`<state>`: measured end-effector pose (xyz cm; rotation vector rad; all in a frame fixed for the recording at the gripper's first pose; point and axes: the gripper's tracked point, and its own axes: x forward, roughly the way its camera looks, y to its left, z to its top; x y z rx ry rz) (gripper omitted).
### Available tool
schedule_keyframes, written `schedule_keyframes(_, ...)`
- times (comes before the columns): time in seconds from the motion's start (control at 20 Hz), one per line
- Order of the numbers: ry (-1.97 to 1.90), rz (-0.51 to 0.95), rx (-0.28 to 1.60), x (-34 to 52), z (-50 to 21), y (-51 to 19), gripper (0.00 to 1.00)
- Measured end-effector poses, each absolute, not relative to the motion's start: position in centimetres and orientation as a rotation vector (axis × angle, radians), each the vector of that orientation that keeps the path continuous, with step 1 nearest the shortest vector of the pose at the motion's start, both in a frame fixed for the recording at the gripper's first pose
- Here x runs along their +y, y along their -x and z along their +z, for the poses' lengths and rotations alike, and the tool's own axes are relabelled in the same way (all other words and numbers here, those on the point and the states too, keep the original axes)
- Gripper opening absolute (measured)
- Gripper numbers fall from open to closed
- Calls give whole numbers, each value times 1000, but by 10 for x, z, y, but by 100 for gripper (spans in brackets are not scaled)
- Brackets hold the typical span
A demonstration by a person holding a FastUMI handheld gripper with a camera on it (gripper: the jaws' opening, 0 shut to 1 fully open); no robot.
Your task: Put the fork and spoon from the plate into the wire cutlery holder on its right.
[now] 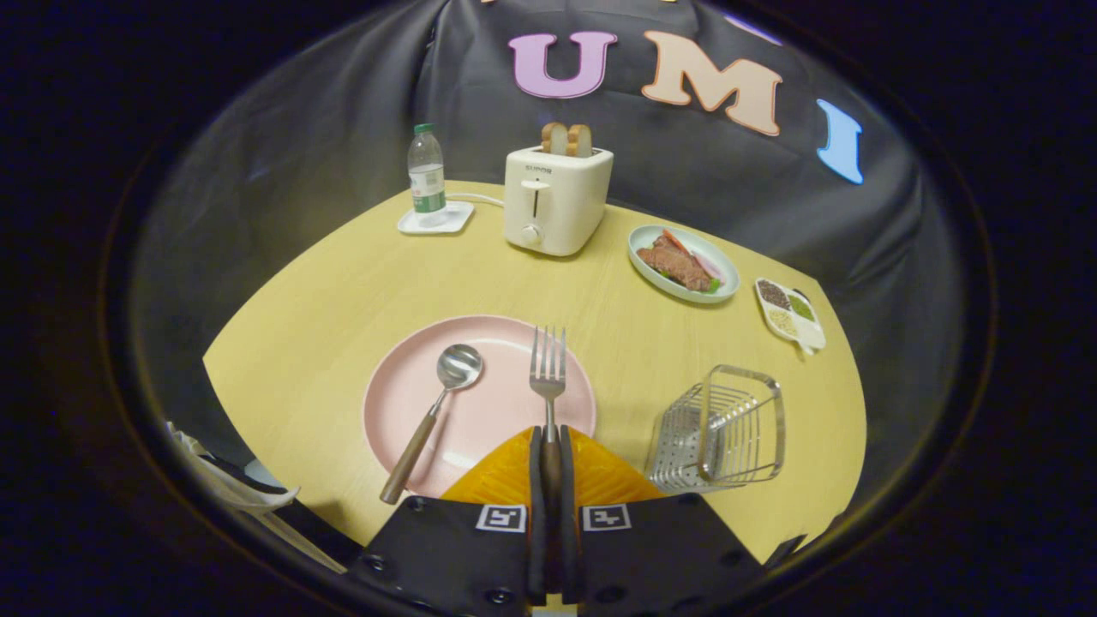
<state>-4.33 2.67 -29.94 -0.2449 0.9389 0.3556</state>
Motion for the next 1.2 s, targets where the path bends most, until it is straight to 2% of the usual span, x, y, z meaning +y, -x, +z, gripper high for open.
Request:
schedule_keyframes(0.8, 400, 447, 1034, -100, -264, 21, 10)
schedule_keyframes(1.2, 431, 539, 1211, -125, -287, 33, 10)
